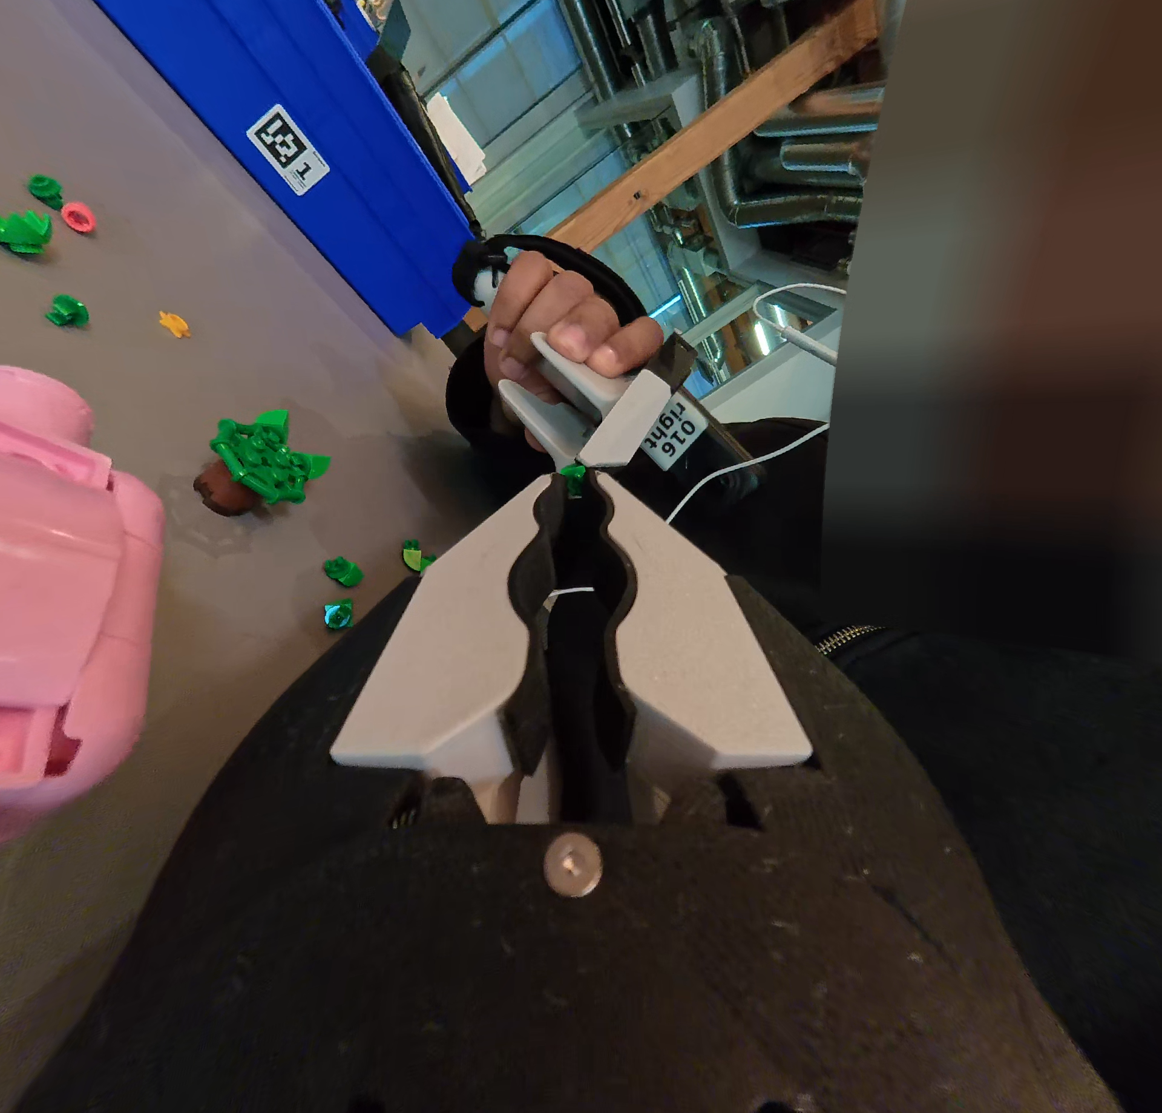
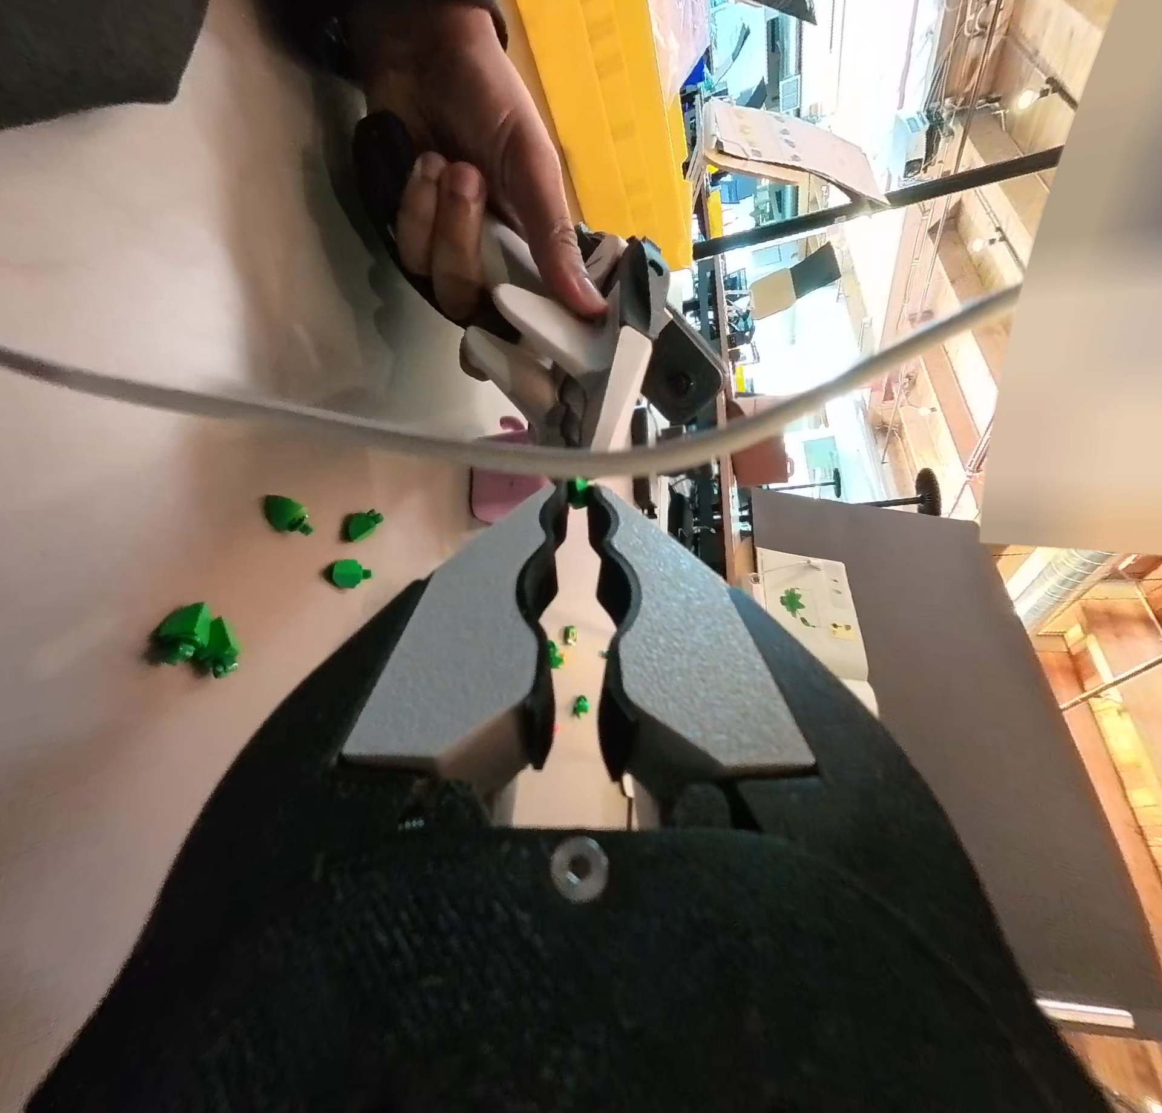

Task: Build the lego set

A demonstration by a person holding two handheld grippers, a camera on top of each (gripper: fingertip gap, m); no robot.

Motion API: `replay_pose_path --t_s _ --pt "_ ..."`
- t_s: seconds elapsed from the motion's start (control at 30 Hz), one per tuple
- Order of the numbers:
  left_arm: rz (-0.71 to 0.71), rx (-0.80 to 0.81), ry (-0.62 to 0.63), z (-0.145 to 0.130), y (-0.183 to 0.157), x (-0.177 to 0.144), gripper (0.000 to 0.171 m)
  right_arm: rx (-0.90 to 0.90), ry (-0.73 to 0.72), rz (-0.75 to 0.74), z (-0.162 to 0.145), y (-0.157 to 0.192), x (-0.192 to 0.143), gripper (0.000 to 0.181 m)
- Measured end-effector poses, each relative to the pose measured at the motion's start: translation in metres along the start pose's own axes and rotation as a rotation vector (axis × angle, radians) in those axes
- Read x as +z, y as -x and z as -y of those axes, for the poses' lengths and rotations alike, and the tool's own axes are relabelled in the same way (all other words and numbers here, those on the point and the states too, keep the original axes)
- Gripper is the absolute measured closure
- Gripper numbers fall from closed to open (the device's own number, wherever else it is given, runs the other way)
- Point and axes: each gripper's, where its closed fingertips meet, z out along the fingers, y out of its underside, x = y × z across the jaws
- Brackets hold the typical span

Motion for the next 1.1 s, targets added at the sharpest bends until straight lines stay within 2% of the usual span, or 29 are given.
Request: replay_pose_path --t_s 0.07,0.17,0.37,0.53,0.63,0.7,0.77,0.83,0.9,0.93,1.03,1.1 --pt "0.003 0.019 -0.004 0.001 -0.001 0.000 0.168 0.039 -0.012 -0.007 0.000 -0.002 0.000 0.177" --pt "0.009 0.097 -0.029 0.008 -0.007 0.001 0.168 0.207 -0.078 -0.048 0.001 -0.013 -0.001 0.177" --pt "0.189 0.374 -0.027 0.014 -0.006 -0.004 0.171 0.566 -0.198 -0.041 -0.004 -0.021 0.000 0.173" --pt "0.264 0.483 -0.037 0.017 -0.003 -0.007 0.171 0.945 -0.304 0.000 -0.012 -0.037 -0.005 0.154" --pt "0.324 0.570 -0.023 0.017 -0.001 -0.007 0.171 1.316 -0.357 0.098 -0.022 -0.039 -0.001 0.134" --pt "0.375 0.658 -0.018 0.018 -0.001 -0.007 0.171 1.552 -0.391 0.266 -0.021 -0.027 0.004 0.130" --pt "0.458 0.789 -0.010 0.019 -0.001 -0.008 0.171 1.742 -0.506 0.444 -0.011 -0.024 0.000 0.145" --pt "0.549 0.937 0.010 0.020 -0.001 -0.008 0.171 1.921 -0.648 0.529 -0.010 -0.034 -0.006 0.157" --pt "0.640 1.076 0.038 0.019 -0.001 -0.006 0.171 2.005 -0.726 0.577 -0.011 -0.037 -0.010 0.179" --pt "0.677 1.140 0.044 0.019 -0.002 -0.005 0.171 2.019 -0.711 0.594 -0.012 -0.033 -0.008 0.181" --pt "0.741 1.255 0.068 0.017 -0.002 -0.001 0.171 2.046 -0.617 0.629 -0.013 -0.020 0.000 0.165" --pt "0.760 1.281 0.089 0.016 0.000 -0.001 0.171 2.089 -0.584 0.652 -0.014 -0.016 0.004 0.142"
